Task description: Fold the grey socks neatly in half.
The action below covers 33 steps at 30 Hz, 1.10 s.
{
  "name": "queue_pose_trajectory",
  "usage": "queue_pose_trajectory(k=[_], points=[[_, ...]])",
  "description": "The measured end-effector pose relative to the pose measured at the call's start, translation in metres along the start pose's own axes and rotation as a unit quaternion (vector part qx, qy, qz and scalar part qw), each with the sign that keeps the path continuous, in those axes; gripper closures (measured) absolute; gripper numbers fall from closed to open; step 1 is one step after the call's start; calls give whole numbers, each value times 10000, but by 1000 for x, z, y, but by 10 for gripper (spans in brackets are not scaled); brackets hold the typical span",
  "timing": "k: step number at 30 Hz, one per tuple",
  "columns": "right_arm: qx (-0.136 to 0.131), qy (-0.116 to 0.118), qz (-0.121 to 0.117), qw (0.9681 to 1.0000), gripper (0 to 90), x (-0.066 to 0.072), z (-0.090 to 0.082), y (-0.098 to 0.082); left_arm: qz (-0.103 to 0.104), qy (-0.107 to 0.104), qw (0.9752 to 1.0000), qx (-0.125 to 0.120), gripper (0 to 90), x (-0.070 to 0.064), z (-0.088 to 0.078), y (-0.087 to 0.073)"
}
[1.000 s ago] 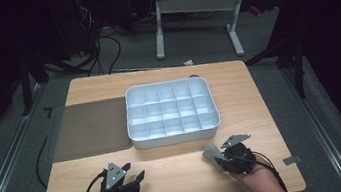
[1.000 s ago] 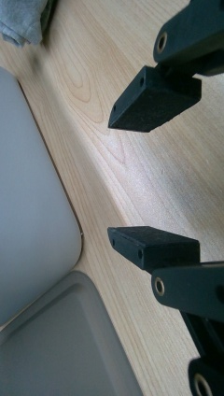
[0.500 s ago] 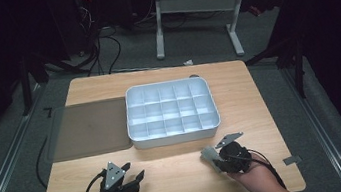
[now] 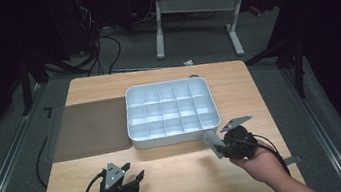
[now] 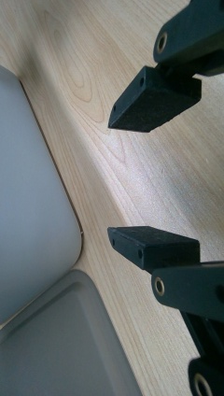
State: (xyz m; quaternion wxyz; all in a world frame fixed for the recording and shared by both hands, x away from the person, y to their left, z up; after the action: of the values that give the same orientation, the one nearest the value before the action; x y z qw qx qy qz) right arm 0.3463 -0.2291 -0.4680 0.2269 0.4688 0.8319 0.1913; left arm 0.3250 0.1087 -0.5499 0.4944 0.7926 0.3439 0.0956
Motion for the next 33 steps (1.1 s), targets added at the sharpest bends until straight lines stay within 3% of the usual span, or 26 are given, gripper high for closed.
queue_pose_trajectory(k=[10, 15, 33], points=[[-95, -35, 104, 9999, 705, -12, -10, 26, -15, -2, 10000, -21, 413, 0, -1, 0], [-77, -20, 235, 9997, 705, -19, -5, 40, -23, -8, 10000, -25, 413, 1, -2, 0], [331, -175, 236, 9990, 705, -36, 21, 73, -59, -49, 10000, -22, 416, 3, -2, -1]])
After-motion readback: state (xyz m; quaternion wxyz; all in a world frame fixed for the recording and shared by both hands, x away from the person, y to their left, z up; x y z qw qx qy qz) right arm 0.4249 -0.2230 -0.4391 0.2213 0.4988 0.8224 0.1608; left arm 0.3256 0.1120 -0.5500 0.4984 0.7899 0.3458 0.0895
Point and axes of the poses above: each handheld gripper's, and its own axes: z roughly forward along the jaws, y roughly out of its top, x roughly to its left, the point moved 5 cm from there along z, roughly forward along the jaws, and after that the axes turned 12 degrees about -y, right-handed, at the moved point
